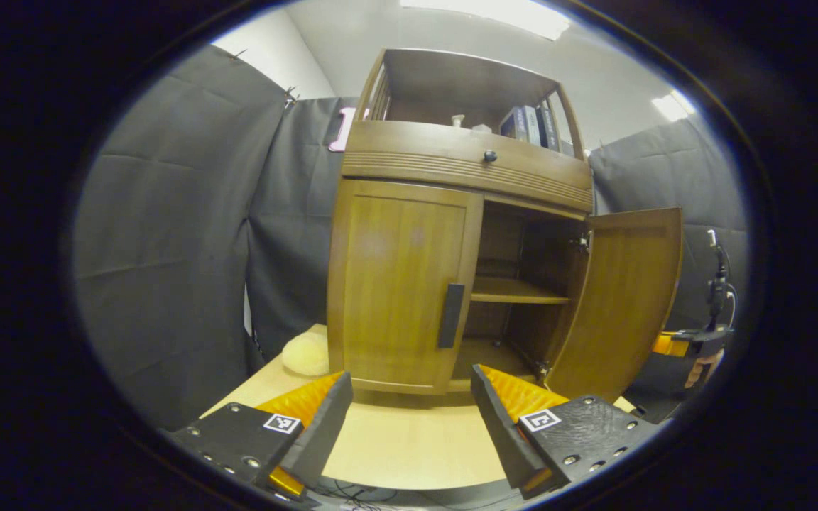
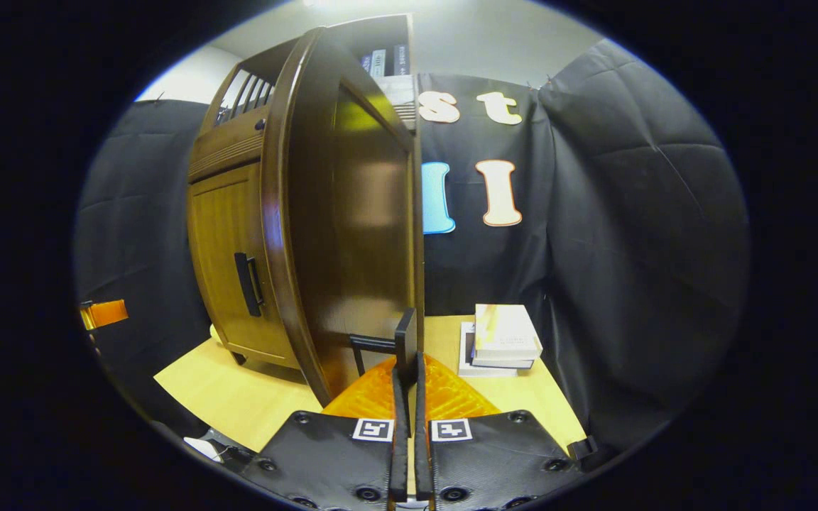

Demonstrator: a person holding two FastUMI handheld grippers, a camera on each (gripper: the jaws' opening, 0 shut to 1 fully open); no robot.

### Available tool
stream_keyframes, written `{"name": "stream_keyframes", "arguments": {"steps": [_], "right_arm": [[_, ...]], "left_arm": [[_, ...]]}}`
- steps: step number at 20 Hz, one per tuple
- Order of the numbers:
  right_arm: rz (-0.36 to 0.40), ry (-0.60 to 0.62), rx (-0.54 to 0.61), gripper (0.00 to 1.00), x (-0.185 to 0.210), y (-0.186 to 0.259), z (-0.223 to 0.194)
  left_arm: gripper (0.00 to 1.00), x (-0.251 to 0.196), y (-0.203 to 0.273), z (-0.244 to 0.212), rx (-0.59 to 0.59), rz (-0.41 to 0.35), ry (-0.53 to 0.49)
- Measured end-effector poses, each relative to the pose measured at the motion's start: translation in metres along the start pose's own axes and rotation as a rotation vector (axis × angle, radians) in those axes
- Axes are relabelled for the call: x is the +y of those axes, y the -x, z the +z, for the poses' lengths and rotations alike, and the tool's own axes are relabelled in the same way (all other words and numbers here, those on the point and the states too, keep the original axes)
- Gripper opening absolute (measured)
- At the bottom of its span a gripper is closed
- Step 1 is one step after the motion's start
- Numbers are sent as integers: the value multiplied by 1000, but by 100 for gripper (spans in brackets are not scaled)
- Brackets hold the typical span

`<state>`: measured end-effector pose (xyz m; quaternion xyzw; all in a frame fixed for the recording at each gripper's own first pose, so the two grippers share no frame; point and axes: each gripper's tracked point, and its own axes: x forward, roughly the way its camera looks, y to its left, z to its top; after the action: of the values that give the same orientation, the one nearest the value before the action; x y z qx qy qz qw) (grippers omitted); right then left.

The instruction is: Open the right door of the double-door shoe cabinet with the right hand, and open the left door with the left hand.

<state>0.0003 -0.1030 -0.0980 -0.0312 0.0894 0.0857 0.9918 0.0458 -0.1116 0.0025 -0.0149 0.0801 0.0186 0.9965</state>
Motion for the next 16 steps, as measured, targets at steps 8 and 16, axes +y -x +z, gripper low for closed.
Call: {"name": "stream_keyframes", "arguments": {"steps": [8,16], "right_arm": [[112,-76,-28,5,-31,0,1],[59,-44,14,5,-31,32,-8]], "left_arm": [[94,-35,24,8,-39,79,19],[97,-39,28,3,-35,88,43]]}}
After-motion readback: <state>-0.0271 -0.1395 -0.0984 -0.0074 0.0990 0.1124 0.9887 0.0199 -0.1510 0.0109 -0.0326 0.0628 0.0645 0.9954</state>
